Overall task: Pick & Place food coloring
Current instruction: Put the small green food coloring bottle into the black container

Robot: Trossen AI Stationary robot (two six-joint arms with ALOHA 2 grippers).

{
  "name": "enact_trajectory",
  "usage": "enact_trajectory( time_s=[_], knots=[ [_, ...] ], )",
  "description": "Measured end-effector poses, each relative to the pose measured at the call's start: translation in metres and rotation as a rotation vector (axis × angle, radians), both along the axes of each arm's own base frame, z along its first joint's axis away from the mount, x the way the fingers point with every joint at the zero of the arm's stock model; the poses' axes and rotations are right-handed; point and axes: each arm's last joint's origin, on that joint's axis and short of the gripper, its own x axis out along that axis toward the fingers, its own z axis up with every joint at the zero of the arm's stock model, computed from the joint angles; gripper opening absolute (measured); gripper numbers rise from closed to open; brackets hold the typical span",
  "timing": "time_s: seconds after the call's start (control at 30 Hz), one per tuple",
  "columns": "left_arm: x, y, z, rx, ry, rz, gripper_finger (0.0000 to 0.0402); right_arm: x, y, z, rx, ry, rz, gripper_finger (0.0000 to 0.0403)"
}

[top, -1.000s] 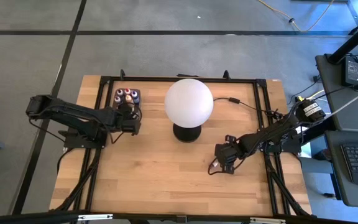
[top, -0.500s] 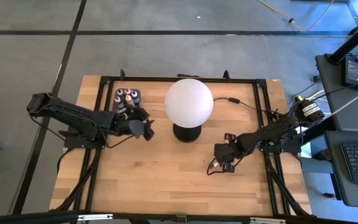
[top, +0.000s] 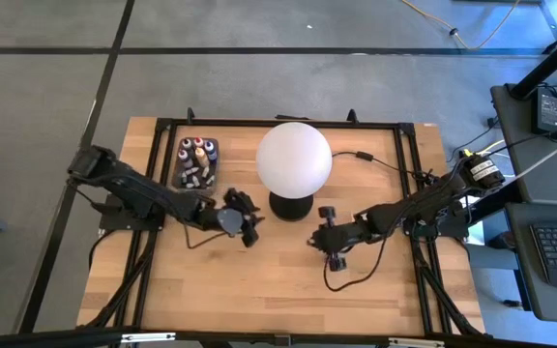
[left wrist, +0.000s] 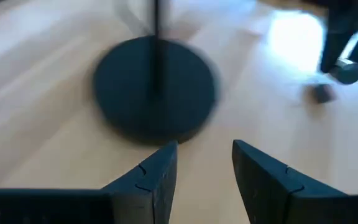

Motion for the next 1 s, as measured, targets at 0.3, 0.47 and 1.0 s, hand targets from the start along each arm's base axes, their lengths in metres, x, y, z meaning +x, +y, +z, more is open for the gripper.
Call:
enact_trajectory(
  time_s=[0.3, 0.47, 1.0],
  knots=[
    [0.042, -0.029, -0.034, 0.392, -0.079, -0.489, 0.0141, 0.015, -0.005, 0.011, 0.136, -0.117, 0.145, 0.0086],
    [0.060, -0.040, -0.029, 0.620, -0.077, -0.502, 0.0141, 0.018, -0.013, 0.012, 0.171, -0.124, 0.085, 0.0087],
    [0.083, -0.049, -0.025, 0.864, -0.026, -0.614, 0.0141, 0.021, -0.022, 0.012, 0.227, -0.115, 0.056, 0.0087]
  ],
)
